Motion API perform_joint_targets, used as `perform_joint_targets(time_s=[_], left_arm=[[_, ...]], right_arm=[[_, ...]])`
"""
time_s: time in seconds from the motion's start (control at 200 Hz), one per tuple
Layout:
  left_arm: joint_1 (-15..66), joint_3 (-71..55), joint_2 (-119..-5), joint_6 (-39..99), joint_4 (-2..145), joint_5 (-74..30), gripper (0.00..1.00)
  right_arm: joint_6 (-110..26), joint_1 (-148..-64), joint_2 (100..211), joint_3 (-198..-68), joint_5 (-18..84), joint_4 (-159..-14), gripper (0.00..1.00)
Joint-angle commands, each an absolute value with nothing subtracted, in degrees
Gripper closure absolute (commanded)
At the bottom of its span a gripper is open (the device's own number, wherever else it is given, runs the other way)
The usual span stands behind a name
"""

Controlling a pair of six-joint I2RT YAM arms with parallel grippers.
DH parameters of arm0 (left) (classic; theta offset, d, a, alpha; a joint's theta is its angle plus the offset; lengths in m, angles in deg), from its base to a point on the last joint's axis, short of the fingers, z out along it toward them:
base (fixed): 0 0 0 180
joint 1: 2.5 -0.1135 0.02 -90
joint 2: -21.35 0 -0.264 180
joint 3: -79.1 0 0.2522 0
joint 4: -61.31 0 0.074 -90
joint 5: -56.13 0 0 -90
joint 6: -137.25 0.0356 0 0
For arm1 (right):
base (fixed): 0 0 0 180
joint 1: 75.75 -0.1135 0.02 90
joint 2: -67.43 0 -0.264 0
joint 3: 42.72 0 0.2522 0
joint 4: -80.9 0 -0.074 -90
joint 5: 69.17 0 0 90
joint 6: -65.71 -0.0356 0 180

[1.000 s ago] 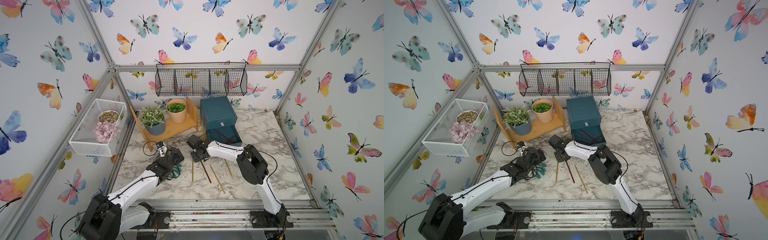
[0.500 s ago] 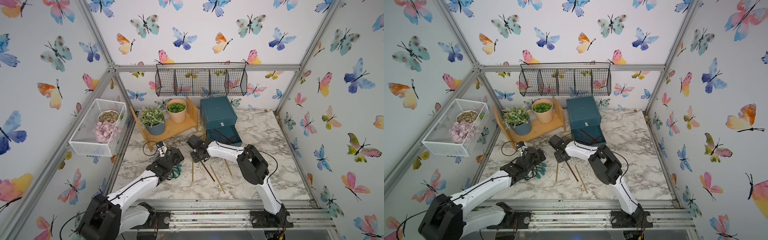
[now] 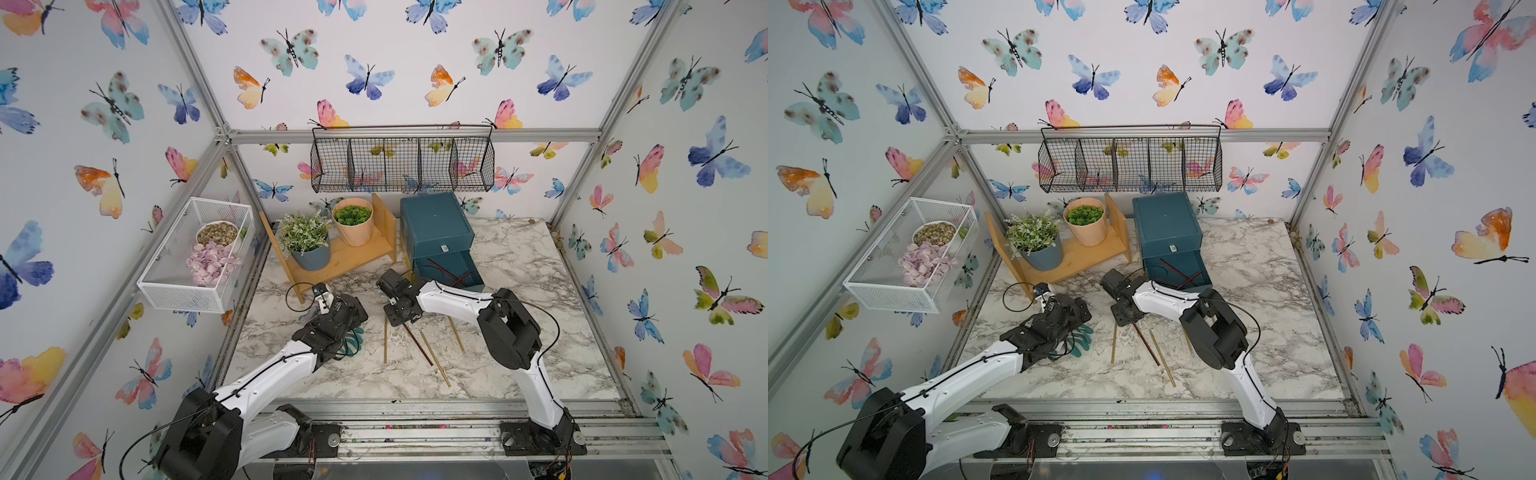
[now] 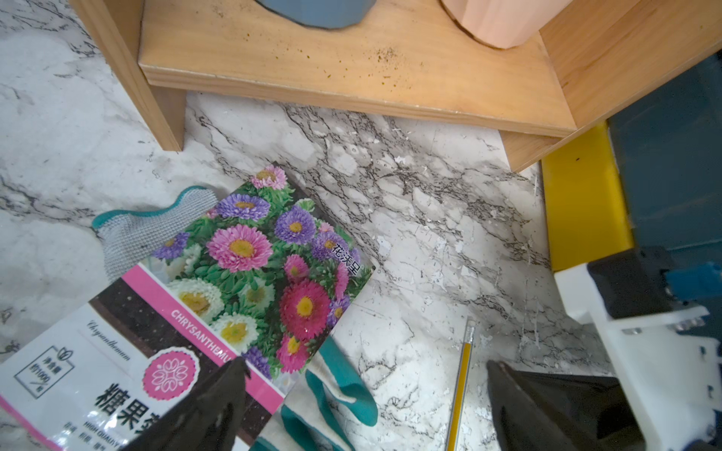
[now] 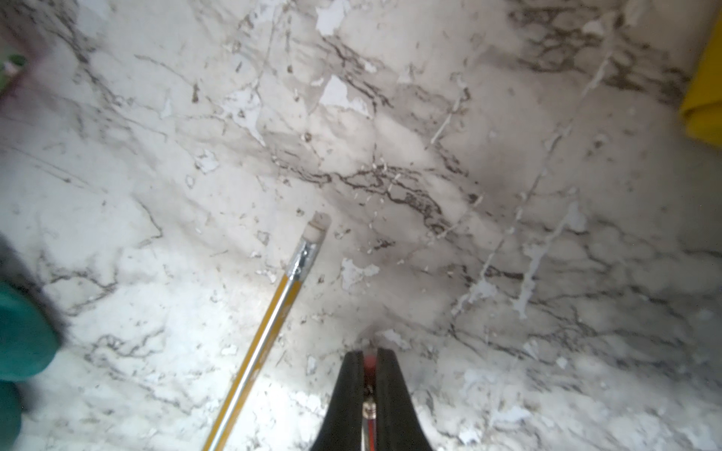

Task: Please place the pencils in the drawer according to their color
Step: Pick up the pencil from the center of the board, then place the pencil in the drawer.

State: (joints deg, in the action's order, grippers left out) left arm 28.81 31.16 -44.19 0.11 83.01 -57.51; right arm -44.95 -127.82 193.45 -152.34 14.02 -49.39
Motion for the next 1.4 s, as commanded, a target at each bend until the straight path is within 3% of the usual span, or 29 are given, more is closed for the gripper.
perform_joint_targets(time_s=[0.0, 0.831, 1.111, 1.397], left_arm=[[28.17, 30.08, -44.37, 0.86, 83.51, -55.87, 0.02], [26.42, 31.50, -43.25, -0.48, 83.16, -55.01, 0.02], [26.30, 31.41, -42.99, -0.39, 83.24, -54.91, 0.02], [26.20, 30.96, -42.81, -0.22, 83.24, -54.71, 0.02]], right_arm=[[-44.24, -127.69, 190.13, -151.41, 16.53, -46.88, 0.97], [-35.77, -127.69, 181.69, -157.60, 21.36, -43.18, 0.97], [-27.87, -127.69, 178.33, -163.93, 15.98, -42.27, 0.97], [-19.50, -127.61, 170.64, -160.43, 7.66, -55.15, 0.96]])
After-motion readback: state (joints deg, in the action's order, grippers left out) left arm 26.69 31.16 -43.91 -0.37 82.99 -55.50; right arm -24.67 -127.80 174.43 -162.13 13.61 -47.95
